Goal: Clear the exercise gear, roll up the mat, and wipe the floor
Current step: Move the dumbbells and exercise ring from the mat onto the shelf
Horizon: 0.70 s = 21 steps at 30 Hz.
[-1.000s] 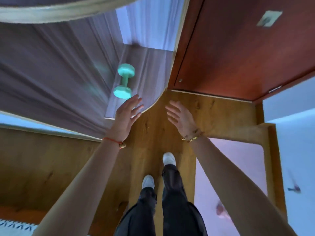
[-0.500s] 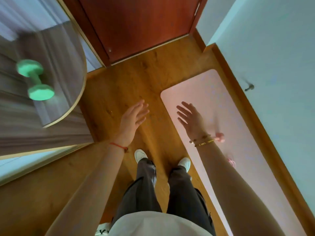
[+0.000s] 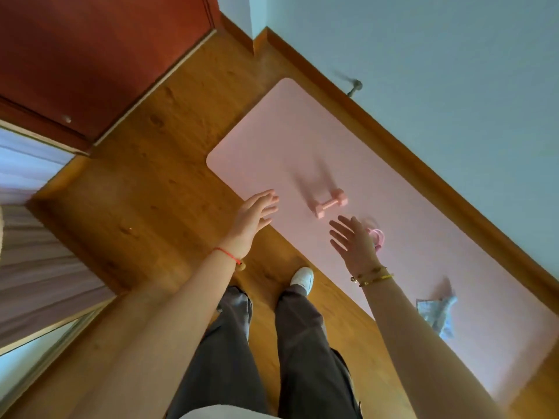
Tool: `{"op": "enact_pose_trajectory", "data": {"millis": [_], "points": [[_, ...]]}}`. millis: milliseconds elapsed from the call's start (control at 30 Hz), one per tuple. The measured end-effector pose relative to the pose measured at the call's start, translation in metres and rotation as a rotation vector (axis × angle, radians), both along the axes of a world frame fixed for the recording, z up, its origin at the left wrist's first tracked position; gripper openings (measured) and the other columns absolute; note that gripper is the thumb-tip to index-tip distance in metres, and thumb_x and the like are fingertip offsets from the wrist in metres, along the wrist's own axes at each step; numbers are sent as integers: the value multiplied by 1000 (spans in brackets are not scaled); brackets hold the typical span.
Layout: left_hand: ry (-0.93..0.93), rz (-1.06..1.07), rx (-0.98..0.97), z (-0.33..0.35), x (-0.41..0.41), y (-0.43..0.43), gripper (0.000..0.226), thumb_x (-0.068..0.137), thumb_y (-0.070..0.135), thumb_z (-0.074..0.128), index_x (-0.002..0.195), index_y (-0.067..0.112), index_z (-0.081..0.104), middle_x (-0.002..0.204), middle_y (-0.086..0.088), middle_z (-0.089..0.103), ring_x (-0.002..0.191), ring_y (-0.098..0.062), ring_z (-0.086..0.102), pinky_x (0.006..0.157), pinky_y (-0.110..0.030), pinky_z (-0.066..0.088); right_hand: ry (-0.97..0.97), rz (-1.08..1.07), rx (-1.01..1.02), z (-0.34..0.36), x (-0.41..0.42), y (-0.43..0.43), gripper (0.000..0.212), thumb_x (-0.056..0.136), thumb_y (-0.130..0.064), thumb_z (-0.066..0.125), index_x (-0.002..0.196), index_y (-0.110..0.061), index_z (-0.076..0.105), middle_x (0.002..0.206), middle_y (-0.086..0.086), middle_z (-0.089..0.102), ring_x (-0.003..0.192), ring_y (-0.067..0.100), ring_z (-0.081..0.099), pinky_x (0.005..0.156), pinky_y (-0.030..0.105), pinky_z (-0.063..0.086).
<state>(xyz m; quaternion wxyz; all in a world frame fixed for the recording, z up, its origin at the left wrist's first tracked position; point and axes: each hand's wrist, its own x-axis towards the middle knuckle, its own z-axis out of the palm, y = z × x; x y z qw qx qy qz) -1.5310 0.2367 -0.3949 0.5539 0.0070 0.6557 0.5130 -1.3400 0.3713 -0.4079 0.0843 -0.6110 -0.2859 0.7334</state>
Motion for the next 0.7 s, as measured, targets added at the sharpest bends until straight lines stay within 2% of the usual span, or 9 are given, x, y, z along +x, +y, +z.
{"op": "enact_pose_trajectory", "data": {"millis": [200,400,533,700], "points": [[-5,-102,-92,-72,48,72,41,102,37,50,138,17,54,139,-4,59,129,-20,56,111,-39,45,-67,-82,-5,-68,53,58,42,105,-33,41,130,-4,56,130,16,63,123,34,58,111,48,42],[116,-282,-191,-165,68,107,39,102,35,53,138,22,55,145,0,54,132,-19,52,95,-25,47,-121,-163,-52,-161,76,107,38,103,-37,45,116,-7,64,120,14,69,105,27,64,102,44,49],[205,-412,-245,-236,74,125,46,101,34,55,144,25,46,152,-1,45,139,-22,44,107,-37,41,-161,-179,-62,-226,81,127,39,102,-34,47,120,-3,63,117,13,69,104,27,64,100,43,50],[301,-516,-268,-328,79,150,55,99,31,59,150,24,38,157,0,37,144,-23,37,100,-30,36,-171,-92,-68,-319,71,139,34,104,-31,43,119,-5,59,123,13,63,113,29,59,105,45,47]]}}
